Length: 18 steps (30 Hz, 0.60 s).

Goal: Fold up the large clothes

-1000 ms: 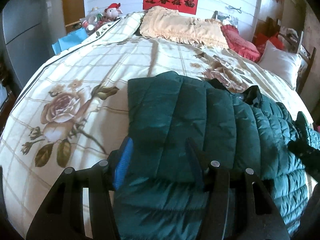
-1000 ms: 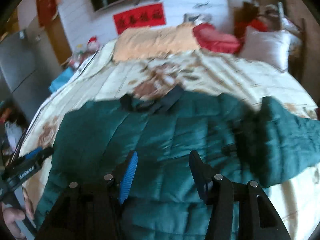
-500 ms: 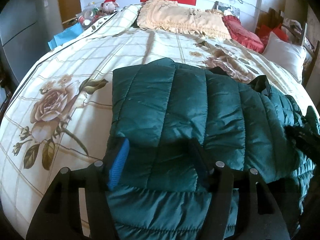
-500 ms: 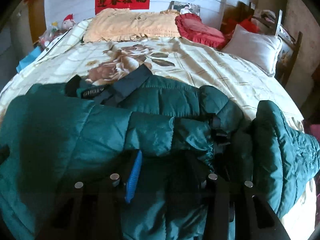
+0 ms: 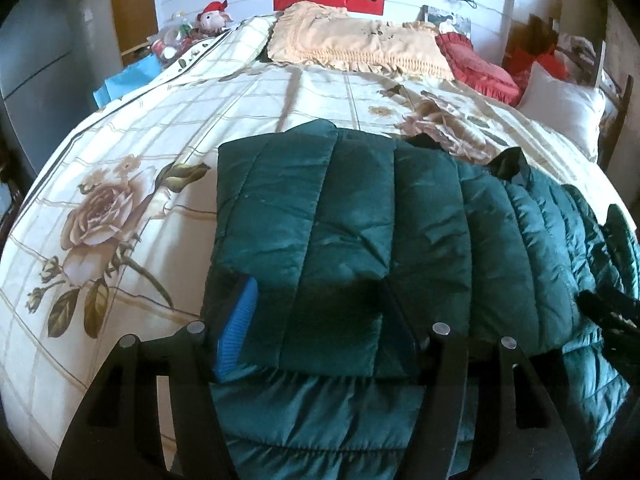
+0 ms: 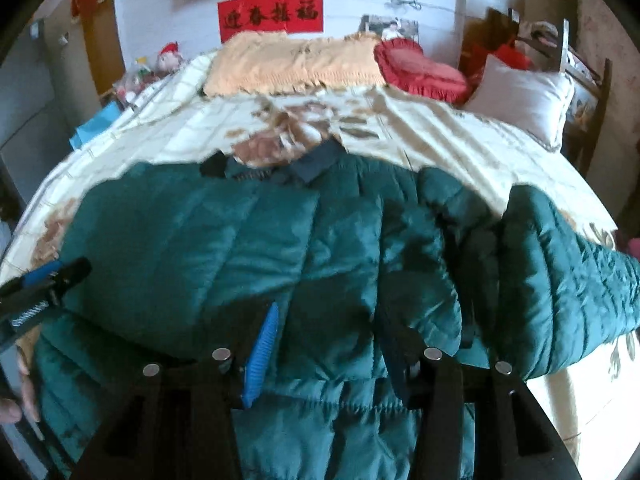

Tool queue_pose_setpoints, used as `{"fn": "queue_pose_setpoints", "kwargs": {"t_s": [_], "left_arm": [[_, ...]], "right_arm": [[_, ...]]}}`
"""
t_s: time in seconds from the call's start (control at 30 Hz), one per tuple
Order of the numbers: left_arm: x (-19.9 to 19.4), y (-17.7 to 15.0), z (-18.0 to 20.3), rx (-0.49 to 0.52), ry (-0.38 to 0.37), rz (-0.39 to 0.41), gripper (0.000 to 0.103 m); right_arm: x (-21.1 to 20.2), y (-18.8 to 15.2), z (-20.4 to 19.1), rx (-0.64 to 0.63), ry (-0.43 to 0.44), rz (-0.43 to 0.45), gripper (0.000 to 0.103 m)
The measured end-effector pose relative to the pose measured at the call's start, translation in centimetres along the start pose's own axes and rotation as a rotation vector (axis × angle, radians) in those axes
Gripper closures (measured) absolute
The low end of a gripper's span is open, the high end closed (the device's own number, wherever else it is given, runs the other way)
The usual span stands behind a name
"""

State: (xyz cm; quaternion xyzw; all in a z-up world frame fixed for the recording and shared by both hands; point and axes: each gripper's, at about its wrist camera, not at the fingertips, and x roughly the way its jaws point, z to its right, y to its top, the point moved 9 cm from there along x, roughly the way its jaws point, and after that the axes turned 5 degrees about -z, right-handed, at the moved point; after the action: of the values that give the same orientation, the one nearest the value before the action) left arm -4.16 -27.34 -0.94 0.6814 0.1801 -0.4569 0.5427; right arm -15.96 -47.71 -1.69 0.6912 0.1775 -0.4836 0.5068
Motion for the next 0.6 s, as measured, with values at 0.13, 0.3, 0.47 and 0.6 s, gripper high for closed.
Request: {"fn": "queue_pose_setpoints", "kwargs": {"t_s": [0.13,0.3,0.47,0.6], "left_arm": [[-0.2,-0.3,0.2,-0.002,-0.004,-0.006,0.040],[-1.9,-0.5,0.7,0.008,-0.021,0.014,0.040],[-3.7,-0.9,1.9,0.009,-0.052,0.056,0.040],[-4.7,-1.6,2.9,0.023,-0.062,0.057,0.040]], "right_arm": [[1.1,-0.6,0.4,-0.006,-0.013,-0.019,0.055],[-1.0,-1.2,1.2,0.018,-0.007,-0.028,0.055],[-3.7,-1.0,1.7,0.028,-0.006,0.037,0.055],[-1.4,-1.4,2.1,0.013,-0.048,-0.016,0.055]]}}
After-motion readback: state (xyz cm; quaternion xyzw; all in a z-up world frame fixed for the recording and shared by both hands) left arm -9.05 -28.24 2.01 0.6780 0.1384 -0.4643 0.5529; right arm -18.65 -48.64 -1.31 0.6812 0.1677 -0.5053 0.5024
